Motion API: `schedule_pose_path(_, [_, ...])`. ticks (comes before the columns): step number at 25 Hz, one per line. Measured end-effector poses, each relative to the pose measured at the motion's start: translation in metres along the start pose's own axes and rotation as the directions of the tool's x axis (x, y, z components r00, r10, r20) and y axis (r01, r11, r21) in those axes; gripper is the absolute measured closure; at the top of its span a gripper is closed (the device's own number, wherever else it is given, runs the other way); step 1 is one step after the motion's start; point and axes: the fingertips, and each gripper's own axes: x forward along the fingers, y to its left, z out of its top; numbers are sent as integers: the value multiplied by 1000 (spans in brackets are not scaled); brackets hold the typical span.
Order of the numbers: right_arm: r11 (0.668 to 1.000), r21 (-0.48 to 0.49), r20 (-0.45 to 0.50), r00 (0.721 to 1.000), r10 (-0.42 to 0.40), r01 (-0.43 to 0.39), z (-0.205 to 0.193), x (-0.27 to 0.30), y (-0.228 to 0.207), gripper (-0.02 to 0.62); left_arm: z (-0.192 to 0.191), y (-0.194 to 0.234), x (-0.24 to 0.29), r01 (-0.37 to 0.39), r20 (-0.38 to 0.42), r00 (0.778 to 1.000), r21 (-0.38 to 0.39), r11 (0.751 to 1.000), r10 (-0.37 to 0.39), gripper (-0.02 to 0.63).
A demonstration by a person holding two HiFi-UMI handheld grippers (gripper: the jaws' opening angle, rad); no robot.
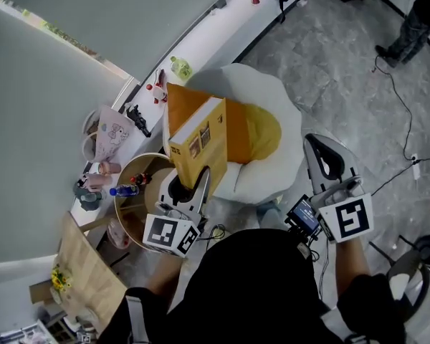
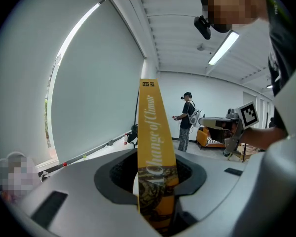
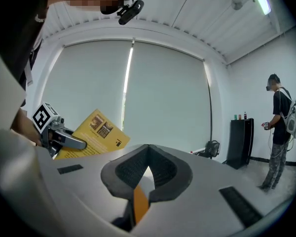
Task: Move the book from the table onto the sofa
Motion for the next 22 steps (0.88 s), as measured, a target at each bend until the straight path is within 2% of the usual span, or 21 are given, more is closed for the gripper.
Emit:
schedule_pose_path(6, [996,76,-42,998,55,-52,-23,20,-43,586,-5,2,55,-22,-82,997,-41,999,18,453])
schedule_pose_path(14, [991,129,-104,993,46,-32,-63,41,-87,586,-27,-1,121,4,-160,987,-89,996,-18,453])
schedule_pose_path(18, [987,158,-149,988,39,-15,-87,54,-94,586,-55,6,153,19,-221,974,-154,988,-53,453])
schedule_pose_path(22, [985,174,-181,983,29,3,-122,62,-81,586,-106,28,174,-1,-289,955,-227,974,-66,453])
